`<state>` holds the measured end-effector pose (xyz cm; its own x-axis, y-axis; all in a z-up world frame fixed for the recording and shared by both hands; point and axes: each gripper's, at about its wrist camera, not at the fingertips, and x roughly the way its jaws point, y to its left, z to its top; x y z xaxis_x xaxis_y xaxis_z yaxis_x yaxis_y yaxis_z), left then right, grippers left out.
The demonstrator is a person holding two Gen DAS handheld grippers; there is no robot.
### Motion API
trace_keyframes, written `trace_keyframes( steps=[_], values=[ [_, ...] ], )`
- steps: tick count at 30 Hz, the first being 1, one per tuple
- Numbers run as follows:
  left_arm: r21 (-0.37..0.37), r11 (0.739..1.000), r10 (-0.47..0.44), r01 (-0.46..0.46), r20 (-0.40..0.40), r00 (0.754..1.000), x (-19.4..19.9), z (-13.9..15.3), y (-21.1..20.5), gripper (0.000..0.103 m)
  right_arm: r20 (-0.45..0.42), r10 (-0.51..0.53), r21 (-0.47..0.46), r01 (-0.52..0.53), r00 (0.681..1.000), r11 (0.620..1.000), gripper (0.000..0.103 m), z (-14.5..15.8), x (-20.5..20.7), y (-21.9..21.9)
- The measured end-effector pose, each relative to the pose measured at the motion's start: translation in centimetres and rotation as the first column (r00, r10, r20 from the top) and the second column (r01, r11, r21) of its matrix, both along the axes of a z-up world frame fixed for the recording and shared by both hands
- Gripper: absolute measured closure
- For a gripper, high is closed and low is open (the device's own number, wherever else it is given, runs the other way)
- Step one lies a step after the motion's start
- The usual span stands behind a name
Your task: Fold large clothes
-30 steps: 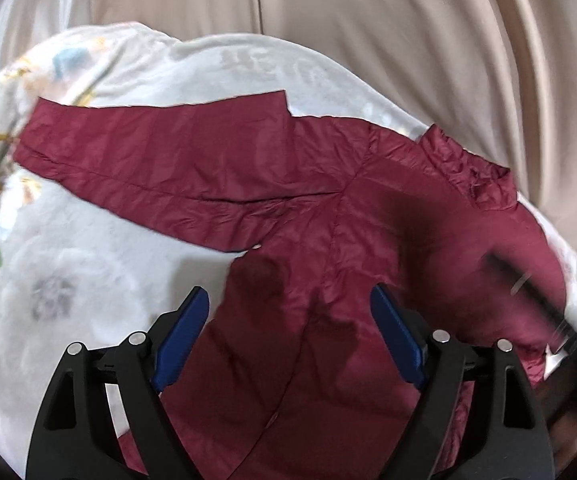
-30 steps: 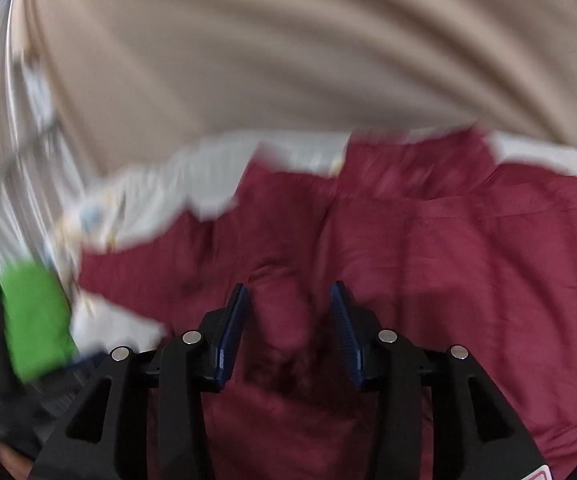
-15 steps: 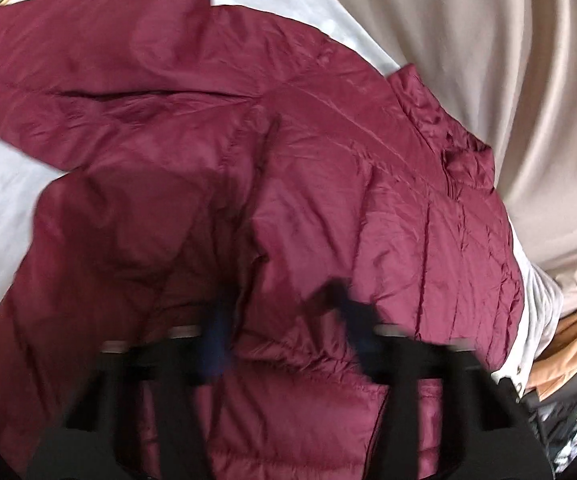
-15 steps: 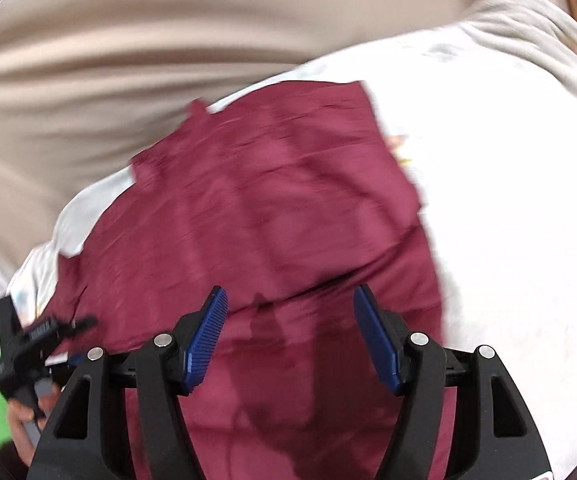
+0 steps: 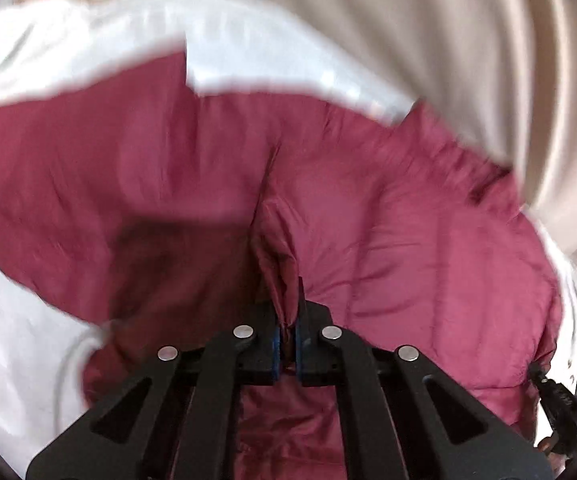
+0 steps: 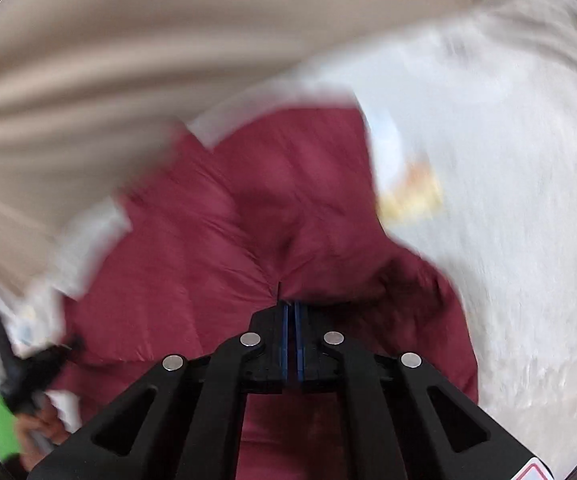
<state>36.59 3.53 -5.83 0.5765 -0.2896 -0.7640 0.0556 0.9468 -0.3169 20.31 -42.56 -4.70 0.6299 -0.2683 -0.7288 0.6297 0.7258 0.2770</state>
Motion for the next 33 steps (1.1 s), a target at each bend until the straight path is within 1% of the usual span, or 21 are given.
trace_keyframes(
  steps=[3,6,9,11,13,14,15,16,17,18,19,21,23,26,27,28,29,30,31,32,33],
  values=[
    [0.047,0.999,-0.006,0.005,0.027,1.0,-0.9,-0.8,-0.8,0.099,0.046,-0.019,-0.044,0.021,0.999,0.999,0.101,2.3,-2.0,0.6],
    [0.048,0.999,-0.002,0.0,0.031,1.0,-0.9,-1.1,-1.0,0.098,0.104,-0.035,-0.111,0.047,0.994,0.993,0.097,5.2,-3.3,1.9],
    [0.056,0.998,0.005,-0.007,0.049,0.999,-1.0,-1.3,-1.4,0.098,0.097,0.015,-0.182,0.003,0.995,0.983,0.095,6.7,-1.4,3.5],
    [0.071,0.997,0.003,-0.008,0.062,0.998,-1.1,-1.5,-2.0,0.098,0.021,0.066,-0.229,-0.059,0.998,0.972,0.093,6.0,2.0,3.8],
    [0.086,0.996,-0.002,-0.004,0.072,0.997,-1.0,-1.7,-1.9,0.098,-0.053,0.048,-0.232,-0.059,0.997,0.971,0.095,3.9,3.1,2.3],
    [0.088,0.996,-0.004,-0.002,0.075,0.997,-1.0,-2.0,-1.5,0.097,-0.099,0.013,-0.214,-0.034,0.995,0.976,0.098,2.6,2.9,0.4],
    [0.086,0.996,-0.007,0.0,0.077,0.997,-0.9,-2.0,-1.4,0.096,-0.102,0.0,-0.178,-0.019,0.995,0.984,0.103,1.8,2.1,-1.0],
    [0.081,0.997,-0.012,0.006,0.081,0.997,-0.9,-2.0,-1.4,0.094,-0.084,-0.015,-0.135,0.004,0.996,0.991,0.103,1.3,0.7,-2.2],
    [0.081,0.997,-0.016,0.009,0.084,0.996,-0.9,-2.1,-1.5,0.093,-0.069,-0.062,-0.13,0.053,0.996,0.99,0.103,1.6,-0.9,-2.7],
    [0.086,0.996,-0.015,0.008,0.087,0.996,-0.9,-2.1,-1.4,0.093,-0.073,-0.107,-0.156,0.095,0.992,0.983,0.102,2.1,-1.8,-2.5],
    [0.091,0.996,-0.014,0.006,0.089,0.996,-0.9,-2.2,-1.5,0.093,-0.062,-0.13,-0.177,0.117,0.99,0.977,0.093,2.9,-2.6,-2.1],
    [0.096,0.995,-0.013,0.004,0.093,0.996,-0.9,-2.1,-1.5,0.093,0.011,-0.11,-0.184,0.11,0.994,0.977,0.093,4.7,-3.5,-0.8],
    [0.112,0.994,-0.014,0.003,0.097,0.995,-0.9,-2.1,-1.7,0.093,0.029,-0.049,-0.213,0.054,0.998,0.976,0.092,6.0,-2.2,0.7],
    [0.12,0.993,-0.018,0.006,0.099,0.995,-1.0,-2.0,-1.8,0.094,-0.025,0.077,-0.27,-0.081,0.997,0.959,0.092,6.3,2.2,2.3],
    [0.117,0.993,-0.017,0.006,0.099,0.995,-0.9,-2.0,-1.8,0.094,-0.092,0.075,-0.297,-0.099,0.993,0.95,0.092,5.3,3.7,1.6],
    [0.111,0.994,-0.017,0.006,0.098,0.995,-0.9,-1.9,-1.8,0.094,-0.13,0.052,-0.303,-0.089,0.99,0.949,0.093,4.5,3.7,0.8],
    [0.1,0.995,-0.017,0.007,0.098,0.995,-0.9,-1.9,-1.7,0.093,-0.168,0.012,-0.3,-0.063,0.986,0.952,0.098,3.4,3.8,-0.5],
    [0.084,0.996,-0.017,0.009,0.097,0.995,-1.0,-1.9,-1.5,0.087,-0.172,-0.015,-0.265,-0.031,0.985,0.964,0.103,2.4,3.1,-2.1],
    [0.054,0.998,-0.029,0.024,0.095,0.995,-1.1,-1.7,-1.1,0.084,-0.148,-0.041,-0.235,0.005,0.988,0.972,0.103,2.3,1.9,-3.0],
    [0.047,0.999,-0.023,0.018,0.093,0.995,-1.4,-1.5,-0.7,0.084,-0.136,-0.111,-0.246,0.075,0.985,0.966,0.103,3.0,0.0,-3.3],
    [0.04,0.999,-0.004,0.0,0.093,0.996,-1.9,-1.1,0.0,0.084,-0.134,-0.131,-0.258,0.094,0.982,0.962,0.103,3.6,-0.9,-3.0]
  ],
)
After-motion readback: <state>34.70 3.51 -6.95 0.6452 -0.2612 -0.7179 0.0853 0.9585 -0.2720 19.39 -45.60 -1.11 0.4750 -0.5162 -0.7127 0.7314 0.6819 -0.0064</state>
